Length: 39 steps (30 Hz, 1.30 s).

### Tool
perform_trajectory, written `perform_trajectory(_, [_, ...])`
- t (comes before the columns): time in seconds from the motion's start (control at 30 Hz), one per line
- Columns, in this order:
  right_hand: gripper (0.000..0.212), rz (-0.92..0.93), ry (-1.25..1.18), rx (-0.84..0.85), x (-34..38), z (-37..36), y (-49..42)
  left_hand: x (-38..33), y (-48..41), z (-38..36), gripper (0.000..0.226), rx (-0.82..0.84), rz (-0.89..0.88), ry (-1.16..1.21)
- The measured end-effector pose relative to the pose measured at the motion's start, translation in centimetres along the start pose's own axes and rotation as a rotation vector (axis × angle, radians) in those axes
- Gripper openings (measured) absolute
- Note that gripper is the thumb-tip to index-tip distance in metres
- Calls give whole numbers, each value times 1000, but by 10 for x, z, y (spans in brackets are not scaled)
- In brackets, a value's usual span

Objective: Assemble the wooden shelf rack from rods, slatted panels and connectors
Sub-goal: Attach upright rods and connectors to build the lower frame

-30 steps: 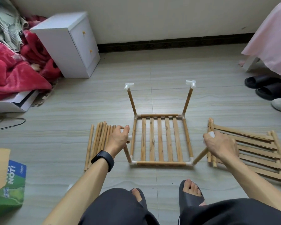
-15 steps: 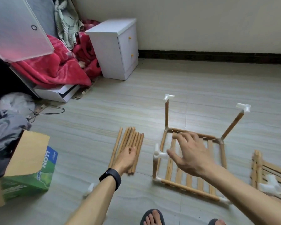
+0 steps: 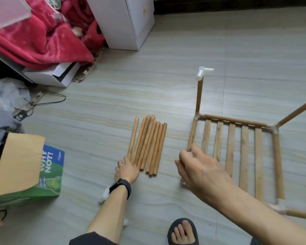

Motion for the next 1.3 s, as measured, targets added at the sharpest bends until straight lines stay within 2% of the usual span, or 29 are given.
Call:
perform_trajectory(0.13, [25, -39, 0, -26, 3, 3, -1, -5, -18, -12, 43, -12, 84, 18])
perform_trajectory(0.33, [20, -90, -18, 0, 1, 3, -1, -10, -22, -22, 42, -5, 126, 45])
perform_trajectory(0.37, [20, -131, -30, 9, -3, 3, 1, -10, -22, -21, 41, 2, 132, 61])
perform_trajectory(0.47, [42, -358, -20, 115, -24, 2, 9, -10, -20, -14, 40, 11, 155, 99])
perform_trajectory(0.57, [36, -434, 1, 240, -33, -4, 10, -11, -13, -1, 39, 6, 174, 177])
perform_trajectory(0.73, [26, -293, -52, 331, -23, -4, 7, -25, 13, 39, 33, -53, 73, 263])
perform_trajectory(0.9, [28, -26, 125, 543, -24, 24, 35, -53, 55, 86, 31, -19, -93, 506])
perform_trajectory(1.03, [36, 127, 262, 648, -24, 52, 81, -102, 116, 125, 38, -57, -315, 678])
perform_trajectory(1.1, [30, 132, 369, 637, -34, 68, 98, -128, 149, 138, 42, -94, -405, 698])
perform_trajectory(1.17, [18, 15, 387, 542, -54, 86, 117, -146, 177, 146, 42, -150, -466, 700])
perform_trajectory(1.23, [20, -194, 338, 383, -81, 101, 143, -157, 193, 138, 40, -123, -479, 666])
perform_trajectory(1.3, [27, -439, 214, 193, -106, 109, 177, -162, 199, 117, 29, -27, -481, 614])
Point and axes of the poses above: each hand's wrist, its own y-axis away from the middle knuckle, its own z-axis out of the back of the hand, x = y × z, the point moved 7 cm from there along -y, towards the middle knuckle, and after that the axes turned 15 degrees about z, right-handed, at the moved point
